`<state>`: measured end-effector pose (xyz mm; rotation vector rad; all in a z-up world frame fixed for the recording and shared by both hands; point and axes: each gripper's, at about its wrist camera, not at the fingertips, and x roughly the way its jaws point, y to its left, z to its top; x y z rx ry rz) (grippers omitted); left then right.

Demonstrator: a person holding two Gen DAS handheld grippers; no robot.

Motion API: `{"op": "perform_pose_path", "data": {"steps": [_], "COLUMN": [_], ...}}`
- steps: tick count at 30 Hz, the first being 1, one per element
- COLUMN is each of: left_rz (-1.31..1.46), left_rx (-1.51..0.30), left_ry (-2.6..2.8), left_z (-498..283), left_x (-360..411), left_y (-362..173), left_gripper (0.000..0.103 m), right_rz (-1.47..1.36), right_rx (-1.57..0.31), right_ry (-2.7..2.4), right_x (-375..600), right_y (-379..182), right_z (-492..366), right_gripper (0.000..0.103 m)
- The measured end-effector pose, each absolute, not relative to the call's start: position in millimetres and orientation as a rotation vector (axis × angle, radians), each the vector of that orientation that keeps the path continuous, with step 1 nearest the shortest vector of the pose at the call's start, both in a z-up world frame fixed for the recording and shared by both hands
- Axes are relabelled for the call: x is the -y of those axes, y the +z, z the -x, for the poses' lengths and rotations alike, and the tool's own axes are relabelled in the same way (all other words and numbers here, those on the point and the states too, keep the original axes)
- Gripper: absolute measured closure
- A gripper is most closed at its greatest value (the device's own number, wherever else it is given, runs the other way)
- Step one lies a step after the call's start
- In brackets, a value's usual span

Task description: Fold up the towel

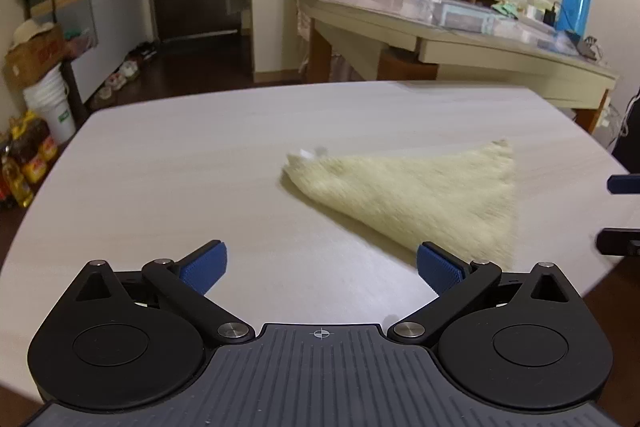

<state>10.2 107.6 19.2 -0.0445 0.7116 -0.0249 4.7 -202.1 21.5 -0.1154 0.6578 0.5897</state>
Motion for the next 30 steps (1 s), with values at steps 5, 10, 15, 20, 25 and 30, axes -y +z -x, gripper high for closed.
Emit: {"op": "perform_pose_path", "data": {"steps": [5, 10, 15, 20, 25, 30], "left_rz": [0.041, 0.054, 0.062, 0.087, 0.086, 0.081], "left_rx": [-0.696, -0.698, -0.704, -0.687, -0.687, -0.686], "left_ry": [0.014, 0.052, 0.078, 0.089, 0.091, 0.082], "left_z": [13.7, 30.2, 35.8, 41.1, 40.7, 40.5], "left_x": [-101.8, -97.1, -93.6, -92.3, -90.8, -87.1], "left_y": [23.7, 26.1, 27.8, 32.9, 33.9, 33.7], "left_gripper": [0.0, 0.0, 0.0, 0.0, 0.0, 0.0], "right_rz": [0.082, 0.03, -0.001, 0.004, 0.005, 0.005], "right_rx": [-0.667, -0.676, -0.662, -0.657, -0.645, -0.644], "right_ry": [0.565, 0.538, 0.515, 0.523, 0.514, 0.512], "right_x": [209.7, 216.9, 218.8, 216.6, 216.1, 214.3], "right_y": [23.7, 25.0, 29.2, 33.1, 36.2, 35.7], "right_z": [10.5, 22.3, 33.1, 38.0, 39.2, 40.8], "right_gripper": [0.0, 0.0, 0.0, 0.0, 0.0, 0.0]}}
